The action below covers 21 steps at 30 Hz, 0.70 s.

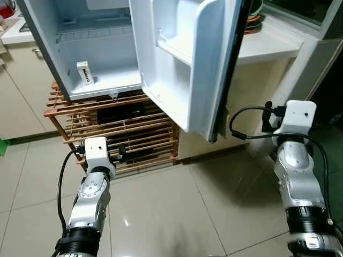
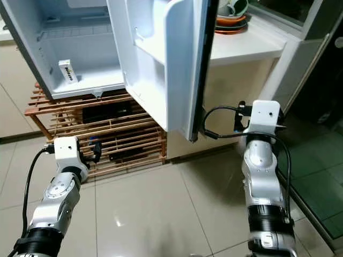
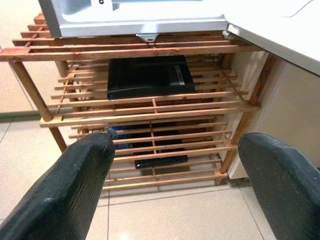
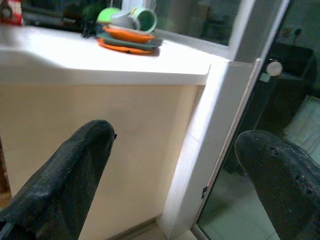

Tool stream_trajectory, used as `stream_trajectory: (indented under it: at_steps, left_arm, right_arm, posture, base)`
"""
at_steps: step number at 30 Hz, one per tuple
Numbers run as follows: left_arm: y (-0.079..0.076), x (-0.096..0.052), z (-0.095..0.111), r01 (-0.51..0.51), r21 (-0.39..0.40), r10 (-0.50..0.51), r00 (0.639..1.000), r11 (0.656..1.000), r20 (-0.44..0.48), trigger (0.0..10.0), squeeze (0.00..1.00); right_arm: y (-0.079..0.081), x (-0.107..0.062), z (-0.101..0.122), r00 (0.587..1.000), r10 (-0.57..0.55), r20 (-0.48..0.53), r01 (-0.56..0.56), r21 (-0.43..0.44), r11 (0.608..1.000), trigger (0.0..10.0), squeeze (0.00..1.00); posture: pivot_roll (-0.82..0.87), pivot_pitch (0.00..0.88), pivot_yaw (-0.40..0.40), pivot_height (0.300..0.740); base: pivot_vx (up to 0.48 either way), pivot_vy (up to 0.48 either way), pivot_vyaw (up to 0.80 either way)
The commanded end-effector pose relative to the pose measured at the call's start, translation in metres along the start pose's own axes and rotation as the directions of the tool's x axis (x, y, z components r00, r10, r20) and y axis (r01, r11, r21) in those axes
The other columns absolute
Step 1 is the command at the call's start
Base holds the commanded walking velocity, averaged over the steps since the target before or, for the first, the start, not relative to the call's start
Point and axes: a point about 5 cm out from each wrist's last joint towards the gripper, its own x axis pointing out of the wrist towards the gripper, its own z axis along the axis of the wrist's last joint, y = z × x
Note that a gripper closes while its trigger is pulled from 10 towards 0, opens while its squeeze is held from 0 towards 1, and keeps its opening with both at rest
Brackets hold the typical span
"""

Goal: Restocking fridge

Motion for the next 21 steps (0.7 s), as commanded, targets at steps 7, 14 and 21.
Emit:
stream_trajectory:
  at_steps: [7, 14, 21]
  left_arm:
    - [0.005, -0.013, -0.001, 0.002, 0.032, -0.003, 1.000, 0.999, 0.028, 10.0, 0.00]
    - [0.010, -0.019, -0.008, -0.007, 0.056, 0.008, 1.000, 0.998, -0.007, 10.0, 0.00]
    - [0.001, -0.028, -0.060, 0.096, 0.098, -0.065, 0.958, 0.991, -0.278, 10.0, 0.00]
  right_arm:
    - [0.005, 0.033, 0.009, 0.999, -0.046, -0.029, 0.046, 0.001, 0.999, 10.0, 0.03]
    - [0.022, 0.049, 0.023, 0.999, 0.005, -0.039, -0.003, 0.042, 0.999, 10.0, 0.03]
    - [0.057, 0.049, 0.037, 0.984, 0.176, -0.013, -0.172, 0.156, 0.973, 10.0, 0.04]
  posture:
    - [-0.07, 0.000, -0.001, 0.740]
    - [-0.05, 0.021, -0.017, 0.740]
    - [-0.07, 0.037, -0.050, 0.740]
  base:
    - [0.000, 0.000, 0.00]
    - [0.000, 0.000, 0.00]
    - [0.000, 0.000, 0.00]
